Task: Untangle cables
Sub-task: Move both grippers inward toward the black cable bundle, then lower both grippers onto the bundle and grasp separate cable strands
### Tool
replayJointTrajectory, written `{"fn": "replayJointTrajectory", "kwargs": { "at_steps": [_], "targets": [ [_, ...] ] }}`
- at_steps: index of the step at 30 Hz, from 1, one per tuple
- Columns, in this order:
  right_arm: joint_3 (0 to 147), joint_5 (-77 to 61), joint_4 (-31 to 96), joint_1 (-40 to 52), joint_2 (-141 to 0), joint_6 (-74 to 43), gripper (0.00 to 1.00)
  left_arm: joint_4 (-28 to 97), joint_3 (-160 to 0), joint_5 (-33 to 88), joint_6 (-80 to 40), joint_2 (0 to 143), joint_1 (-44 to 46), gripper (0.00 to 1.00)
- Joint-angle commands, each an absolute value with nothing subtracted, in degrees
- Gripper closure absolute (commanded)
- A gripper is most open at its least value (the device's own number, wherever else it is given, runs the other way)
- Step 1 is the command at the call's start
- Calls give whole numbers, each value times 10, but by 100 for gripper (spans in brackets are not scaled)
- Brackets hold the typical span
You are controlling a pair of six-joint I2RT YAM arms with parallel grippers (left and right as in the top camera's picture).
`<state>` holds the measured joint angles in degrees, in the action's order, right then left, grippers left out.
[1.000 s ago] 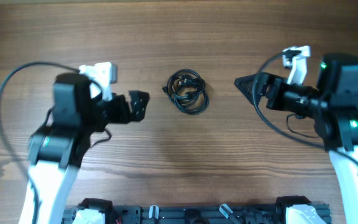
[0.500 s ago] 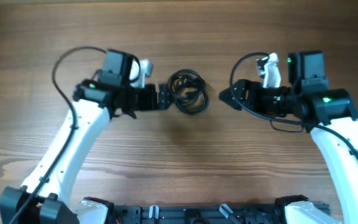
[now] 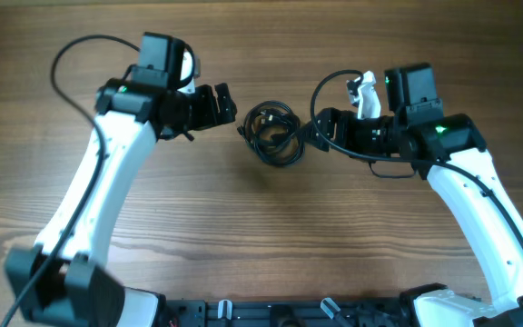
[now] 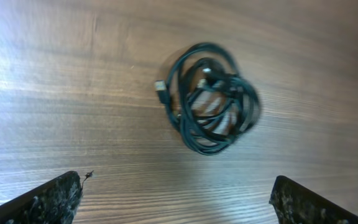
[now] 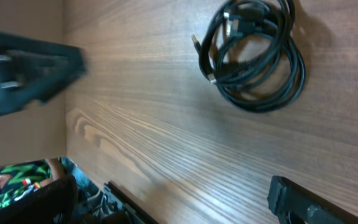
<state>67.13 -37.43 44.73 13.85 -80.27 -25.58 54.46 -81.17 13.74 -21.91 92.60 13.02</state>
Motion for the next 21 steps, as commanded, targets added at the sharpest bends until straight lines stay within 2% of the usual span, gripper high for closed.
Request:
{"fn": "replayJointTrajectory", "kwargs": {
  "at_steps": [1, 4, 9, 15, 21],
  "targets": [
    [674, -373, 439, 141, -806, -272, 0, 538, -812, 135, -258, 971, 130, 0],
    [674, -373, 439, 141, -806, -272, 0, 511, -812, 193, -267, 998, 130, 0],
    [674, -373, 433, 141, -806, -272, 0, 451, -812, 201, -397, 1042, 156, 3],
    [674, -373, 442, 141, -806, -272, 0, 385, -812, 199, -444, 1104, 224, 19],
    [674, -373, 455, 141, -806, -272, 0, 393, -812, 149, -462, 1124, 249, 33]
  ]
}}
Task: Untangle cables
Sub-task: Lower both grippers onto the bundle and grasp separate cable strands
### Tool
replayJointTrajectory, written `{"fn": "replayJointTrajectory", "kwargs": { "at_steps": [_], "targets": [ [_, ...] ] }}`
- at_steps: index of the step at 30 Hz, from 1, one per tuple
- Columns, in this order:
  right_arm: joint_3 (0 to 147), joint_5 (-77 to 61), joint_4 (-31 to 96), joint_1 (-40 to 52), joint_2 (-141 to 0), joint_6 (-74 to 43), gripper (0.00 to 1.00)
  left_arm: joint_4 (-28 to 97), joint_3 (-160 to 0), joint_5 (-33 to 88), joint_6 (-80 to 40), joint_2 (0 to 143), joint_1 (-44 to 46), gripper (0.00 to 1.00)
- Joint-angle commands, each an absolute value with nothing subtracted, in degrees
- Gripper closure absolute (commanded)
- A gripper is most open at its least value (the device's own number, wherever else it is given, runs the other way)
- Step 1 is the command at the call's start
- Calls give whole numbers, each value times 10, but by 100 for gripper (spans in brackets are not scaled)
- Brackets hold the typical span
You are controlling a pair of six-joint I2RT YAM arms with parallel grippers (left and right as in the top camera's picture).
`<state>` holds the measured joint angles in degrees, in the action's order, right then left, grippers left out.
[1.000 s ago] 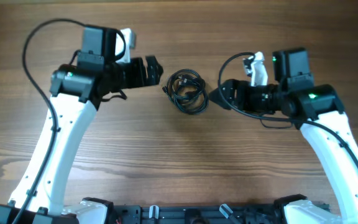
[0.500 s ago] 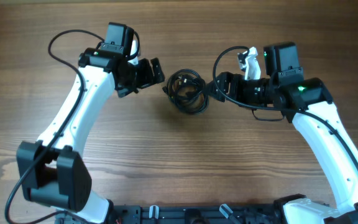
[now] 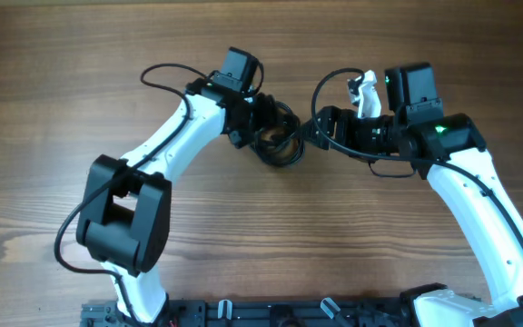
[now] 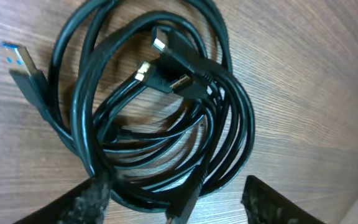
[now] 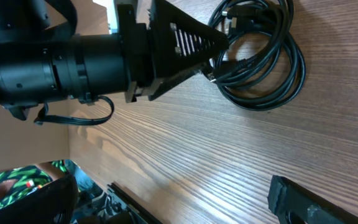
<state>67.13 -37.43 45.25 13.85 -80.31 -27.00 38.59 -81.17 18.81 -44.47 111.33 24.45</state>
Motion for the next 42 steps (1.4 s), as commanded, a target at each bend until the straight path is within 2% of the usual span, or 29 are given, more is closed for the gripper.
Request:
{"fn": "replayJointTrajectory", "kwargs": {
  "at_steps": [1, 5, 13, 16, 20, 25, 31, 33, 36, 41, 42],
  "targets": [
    [674, -373, 457, 141, -806, -272, 0, 398, -812, 147, -468, 1127, 249, 34],
    [674, -373, 459, 141, -806, -272, 0, 412, -812, 142, -468, 1129, 249, 49],
    [674, -373, 461, 141, -806, -272, 0, 438, -812, 119, -468, 1130, 250, 44],
    [674, -373, 462, 141, -806, -272, 0, 441, -812, 119, -468, 1130, 250, 51],
    [674, -373, 463, 141, -806, -272, 0, 444, -812, 119, -468, 1133, 261, 51],
    [674, -373, 467, 141, -806, -272, 0, 446, -810, 119, -468, 1133, 272, 58],
    [674, -373, 472, 141, -806, -272, 0, 442, -790, 76, -472, 1134, 270, 55],
    [674, -373, 473, 141, -806, -272, 0, 442, -790, 72, -472, 1134, 266, 42],
    [674, -373, 477, 141, -806, -272, 0, 442, -790, 76, -472, 1134, 252, 39],
    [674, -373, 474, 141, -806, -272, 0, 444, -790, 104, -472, 1134, 242, 66],
    [674, -373, 474, 141, -806, -272, 0, 442, -790, 104, -472, 1134, 243, 75]
  ]
}}
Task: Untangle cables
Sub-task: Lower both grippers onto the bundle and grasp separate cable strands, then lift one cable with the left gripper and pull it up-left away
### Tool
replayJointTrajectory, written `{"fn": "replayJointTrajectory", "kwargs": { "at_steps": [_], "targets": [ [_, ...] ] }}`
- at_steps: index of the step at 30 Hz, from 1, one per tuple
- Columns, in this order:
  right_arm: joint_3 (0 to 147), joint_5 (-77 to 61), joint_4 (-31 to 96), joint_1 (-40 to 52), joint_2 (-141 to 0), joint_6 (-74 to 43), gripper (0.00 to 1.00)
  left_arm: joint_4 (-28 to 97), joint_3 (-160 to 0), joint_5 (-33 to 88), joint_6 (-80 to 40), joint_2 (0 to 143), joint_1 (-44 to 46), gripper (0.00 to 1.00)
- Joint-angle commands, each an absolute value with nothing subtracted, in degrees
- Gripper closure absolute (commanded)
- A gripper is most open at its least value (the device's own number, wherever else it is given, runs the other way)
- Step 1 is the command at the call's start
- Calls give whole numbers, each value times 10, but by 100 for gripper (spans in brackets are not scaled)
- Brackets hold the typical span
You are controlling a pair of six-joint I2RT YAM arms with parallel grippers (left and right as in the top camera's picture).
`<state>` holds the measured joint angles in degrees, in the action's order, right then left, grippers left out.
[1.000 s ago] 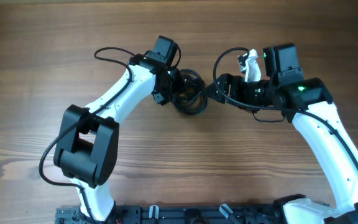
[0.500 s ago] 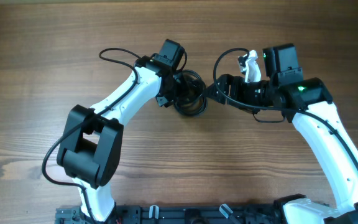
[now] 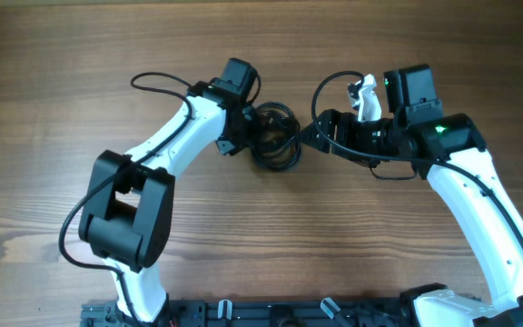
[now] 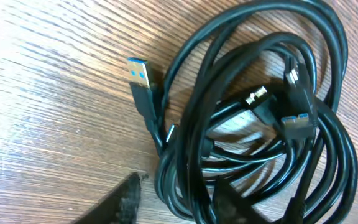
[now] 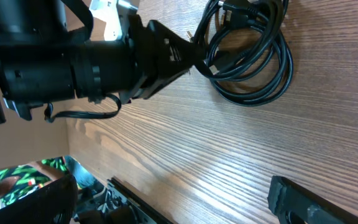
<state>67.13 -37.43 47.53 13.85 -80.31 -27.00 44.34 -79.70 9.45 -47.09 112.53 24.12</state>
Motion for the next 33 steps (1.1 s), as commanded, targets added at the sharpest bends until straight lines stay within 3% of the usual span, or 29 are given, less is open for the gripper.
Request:
{"fn": "replayJointTrajectory", "kwargs": {
  "at_steps": [1, 2, 6, 7, 8, 10, 15, 17, 18, 20, 28, 33],
  "targets": [
    [674, -373, 474, 141, -806, -272, 0, 441, -790, 104, -471, 1134, 243, 81],
    [674, -373, 474, 141, -806, -272, 0, 439, -790, 106, -468, 1134, 243, 86],
    [674, -373, 474, 141, -806, -271, 0, 434, -790, 115, -467, 1134, 242, 86],
    [674, -373, 474, 141, -806, -272, 0, 434, -790, 119, -467, 1134, 243, 81],
    [674, -373, 474, 141, -806, -272, 0, 435, -790, 122, -467, 1134, 243, 66],
    [674, -373, 474, 141, -806, -272, 0, 440, -790, 122, -468, 1134, 243, 53],
    [674, -373, 472, 141, -806, -272, 0, 433, -790, 121, -468, 1134, 255, 66],
    [674, -373, 472, 141, -806, -272, 0, 430, -790, 119, -468, 1134, 261, 77],
    [674, -373, 472, 141, -806, -272, 0, 429, -790, 114, -468, 1134, 262, 88],
    [674, -373, 472, 141, -806, -272, 0, 429, -790, 110, -467, 1134, 262, 96],
    [674, -367, 467, 141, -806, -272, 0, 429, -857, 182, -351, 1063, 258, 96],
    [674, -295, 458, 141, -806, -347, 0, 420, -865, 188, -346, 973, 258, 96]
  ]
}}
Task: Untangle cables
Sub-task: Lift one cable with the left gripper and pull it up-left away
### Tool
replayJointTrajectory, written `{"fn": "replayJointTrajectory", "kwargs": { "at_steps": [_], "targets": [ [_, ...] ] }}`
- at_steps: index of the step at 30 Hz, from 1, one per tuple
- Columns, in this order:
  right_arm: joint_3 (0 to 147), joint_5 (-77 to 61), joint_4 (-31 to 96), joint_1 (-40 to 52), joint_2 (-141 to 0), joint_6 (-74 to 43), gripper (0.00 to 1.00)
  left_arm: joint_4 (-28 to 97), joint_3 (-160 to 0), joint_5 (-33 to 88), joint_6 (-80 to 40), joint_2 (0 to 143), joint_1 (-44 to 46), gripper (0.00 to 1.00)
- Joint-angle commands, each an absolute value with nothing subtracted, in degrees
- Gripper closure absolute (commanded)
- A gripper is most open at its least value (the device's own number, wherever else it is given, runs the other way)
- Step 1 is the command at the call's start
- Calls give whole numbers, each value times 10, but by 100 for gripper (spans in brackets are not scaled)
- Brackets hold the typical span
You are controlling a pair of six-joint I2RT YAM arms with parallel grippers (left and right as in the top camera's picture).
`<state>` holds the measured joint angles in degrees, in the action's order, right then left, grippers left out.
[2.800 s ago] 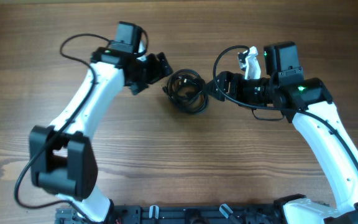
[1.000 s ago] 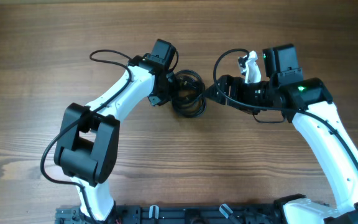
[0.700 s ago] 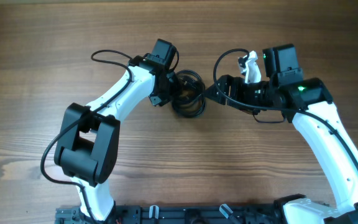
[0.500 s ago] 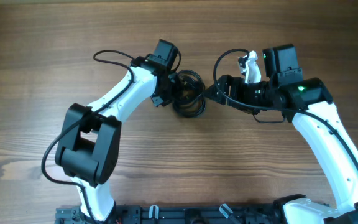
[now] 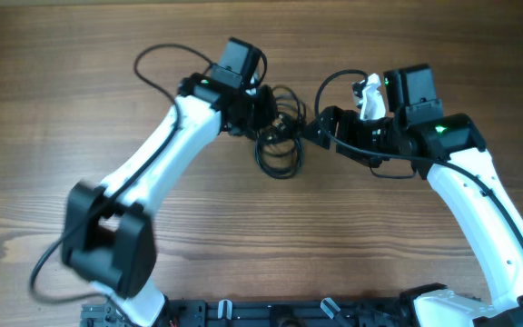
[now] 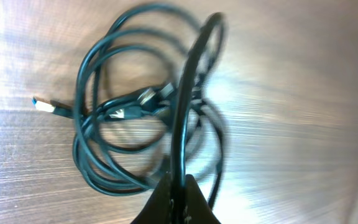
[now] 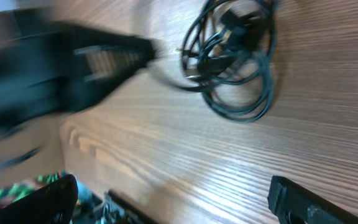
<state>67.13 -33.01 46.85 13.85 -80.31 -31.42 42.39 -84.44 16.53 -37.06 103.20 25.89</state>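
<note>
A tangle of black cables [image 5: 281,143] lies mid-table, also visible in the left wrist view [image 6: 114,127] and the right wrist view [image 7: 235,62]. My left gripper [image 5: 258,111] is at the tangle's far-left edge, shut [image 6: 180,182] on one black strand that rises from the coil to the fingers. A blue-tipped USB plug [image 6: 42,105] sticks out at the coil's left. My right gripper [image 5: 317,130] waits just right of the tangle, open [image 7: 173,190], with nothing between its fingers. The left gripper looks blurred in the right wrist view.
The wooden table [image 5: 261,236] surrounds the tangle. Each arm's own black lead loops beside it: one behind the left arm [image 5: 152,64], one by the right wrist [image 5: 334,86]. The rig's base runs along the table's front edge [image 5: 271,309].
My left gripper has shut on a strand and moved up and back from the coil's left side. The coil is pulled out longer. The right arm has barely moved.
My left gripper first stood open well to the left of the tangle. Then it was down over the coil, fingers straddling strands. Later its fingers were narrower at the coil's left edge. Now it holds a strand lifted. The right gripper stayed open beside the tangle.
</note>
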Motion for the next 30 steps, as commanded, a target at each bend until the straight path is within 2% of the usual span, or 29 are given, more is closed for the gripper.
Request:
{"fn": "replayJointTrajectory", "kwargs": {
  "at_steps": [1, 9, 16, 24, 30],
  "targets": [
    [674, -295, 456, 141, -806, -347, 0, 417, -865, 205, -334, 962, 258, 96],
    [674, -294, 414, 141, -807, -351, 0, 329, -865, 400, -304, 889, 258, 96],
    [674, -253, 411, 141, -807, -365, 0, 310, -865, 410, -307, 859, 255, 96],
    [674, -252, 427, 141, -807, -359, 0, 154, -865, 417, -453, 822, 191, 96],
    [674, -250, 429, 141, -807, -345, 0, -94, -865, 493, -612, 815, 140, 96]
  ]
}}
